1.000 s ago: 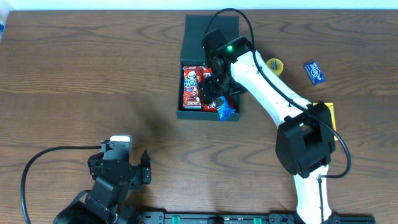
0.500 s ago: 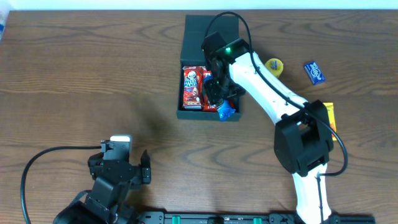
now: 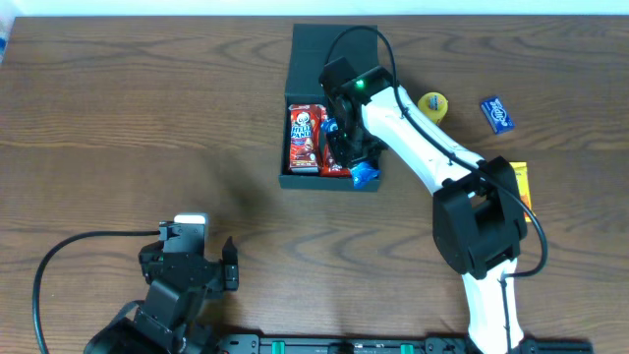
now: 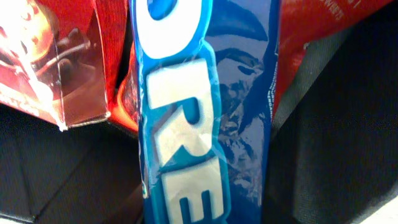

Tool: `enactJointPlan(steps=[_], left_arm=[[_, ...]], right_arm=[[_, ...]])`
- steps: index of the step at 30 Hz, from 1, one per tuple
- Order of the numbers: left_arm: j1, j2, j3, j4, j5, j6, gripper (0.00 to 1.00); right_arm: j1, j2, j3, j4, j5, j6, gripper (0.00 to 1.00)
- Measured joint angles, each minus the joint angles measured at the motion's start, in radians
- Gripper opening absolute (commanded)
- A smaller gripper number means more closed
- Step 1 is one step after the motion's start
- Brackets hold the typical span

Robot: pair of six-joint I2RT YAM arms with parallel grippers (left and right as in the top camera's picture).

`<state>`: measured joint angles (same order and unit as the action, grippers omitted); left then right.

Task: Pack container
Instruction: 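Lower the Oreo pack upright into the box between the red packs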

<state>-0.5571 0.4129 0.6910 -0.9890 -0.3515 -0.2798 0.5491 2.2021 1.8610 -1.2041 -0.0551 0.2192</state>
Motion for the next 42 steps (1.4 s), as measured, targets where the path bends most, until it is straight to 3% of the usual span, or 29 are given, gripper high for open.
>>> enactJointPlan(steps=[16,23,42], left_arm=[[0.000,0.000,0.000,0.000,0.000,0.000,0.95],[0.000,0.000,0.000,0.000,0.000,0.000,0.95],[0.000,0.000,0.000,0.000,0.000,0.000,0.95]], right_arm=[[0.000,-0.096,-0.004,0.092,0.001,0.132,0.02],[0.014,-0.155,-0.004,0.143,0.003,0.207,0.01],[0.064,-0.115,-0.018,0.206,0.011,0.418,0.01]])
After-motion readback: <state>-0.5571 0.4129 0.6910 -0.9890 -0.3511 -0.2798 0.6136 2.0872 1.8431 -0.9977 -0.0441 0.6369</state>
